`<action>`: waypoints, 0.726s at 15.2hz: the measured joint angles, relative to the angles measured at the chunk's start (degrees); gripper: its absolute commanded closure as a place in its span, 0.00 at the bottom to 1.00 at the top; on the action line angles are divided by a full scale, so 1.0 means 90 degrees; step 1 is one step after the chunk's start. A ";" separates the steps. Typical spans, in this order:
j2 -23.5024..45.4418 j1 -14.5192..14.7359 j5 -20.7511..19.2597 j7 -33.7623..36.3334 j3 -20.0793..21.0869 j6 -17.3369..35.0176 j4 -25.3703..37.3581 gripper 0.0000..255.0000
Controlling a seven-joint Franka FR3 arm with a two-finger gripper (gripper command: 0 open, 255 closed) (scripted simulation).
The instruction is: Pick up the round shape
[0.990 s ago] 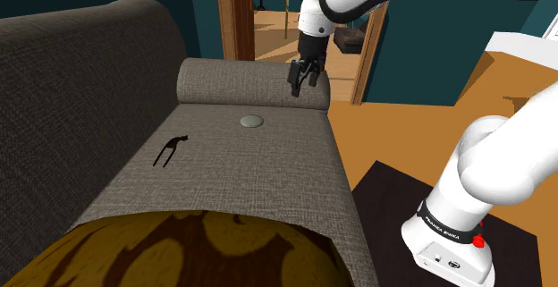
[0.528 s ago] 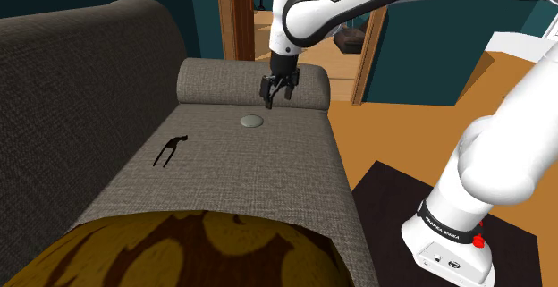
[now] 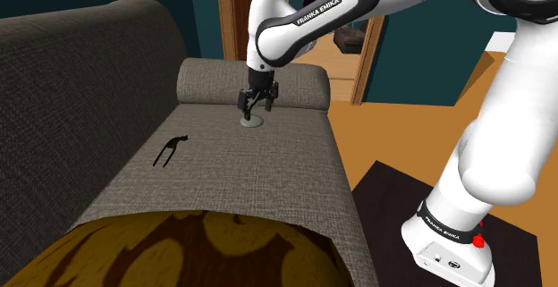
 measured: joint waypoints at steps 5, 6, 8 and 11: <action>0.0202 0.0008 -0.0033 0.0025 -0.0001 0.0397 -0.0198 0.00; 0.0244 0.0008 -0.0041 0.0026 -0.0004 0.0448 -0.0207 0.00; 0.0277 0.0009 -0.0048 0.0029 -0.0005 0.0498 -0.0222 1.00; 0.0283 0.0009 -0.0050 0.0030 -0.0005 0.0512 -0.0227 1.00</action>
